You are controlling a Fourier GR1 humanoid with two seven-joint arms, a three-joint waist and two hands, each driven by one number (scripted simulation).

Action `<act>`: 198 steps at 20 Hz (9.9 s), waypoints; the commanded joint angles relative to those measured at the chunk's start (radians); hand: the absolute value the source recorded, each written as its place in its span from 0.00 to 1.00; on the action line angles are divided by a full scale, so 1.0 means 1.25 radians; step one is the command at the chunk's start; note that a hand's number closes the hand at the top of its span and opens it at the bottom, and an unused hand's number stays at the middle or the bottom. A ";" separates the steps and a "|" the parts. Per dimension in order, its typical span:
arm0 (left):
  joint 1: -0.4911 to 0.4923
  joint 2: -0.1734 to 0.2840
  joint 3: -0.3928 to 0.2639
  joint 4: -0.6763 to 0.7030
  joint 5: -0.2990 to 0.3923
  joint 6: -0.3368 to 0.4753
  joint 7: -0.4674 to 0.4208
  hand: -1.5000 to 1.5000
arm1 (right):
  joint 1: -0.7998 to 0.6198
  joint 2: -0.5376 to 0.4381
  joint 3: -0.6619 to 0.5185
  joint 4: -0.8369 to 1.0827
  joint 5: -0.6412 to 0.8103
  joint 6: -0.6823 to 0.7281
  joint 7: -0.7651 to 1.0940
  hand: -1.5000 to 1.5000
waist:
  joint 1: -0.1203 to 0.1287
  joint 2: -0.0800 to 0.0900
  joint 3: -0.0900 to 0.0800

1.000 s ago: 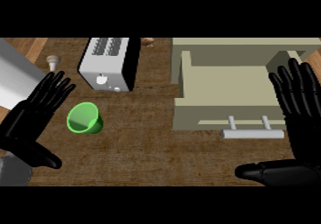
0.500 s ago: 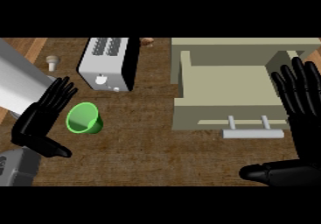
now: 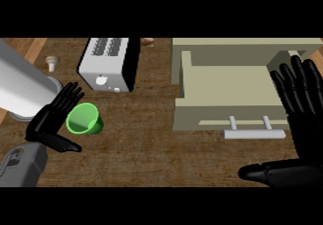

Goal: Pick up the cup, place it into the drawer and close the drawer

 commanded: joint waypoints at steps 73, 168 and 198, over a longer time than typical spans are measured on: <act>-0.020 -0.170 0.060 0.198 0.089 0.248 -0.433 1.00 | 0.064 -0.002 -0.018 -0.009 -0.019 0.040 -0.040 0.00 | 0.004 -0.002 0.001; -0.761 -0.245 -0.584 0.259 0.565 0.821 0.017 0.00 | 0.016 -0.036 -0.074 0.018 -0.185 0.129 -0.002 0.00 | -0.041 0.006 0.001; -0.085 0.143 -0.435 -0.444 0.597 0.722 0.146 0.00 | 0.052 -0.190 0.108 0.090 0.355 0.215 -0.141 1.00 | 0.025 -0.003 0.001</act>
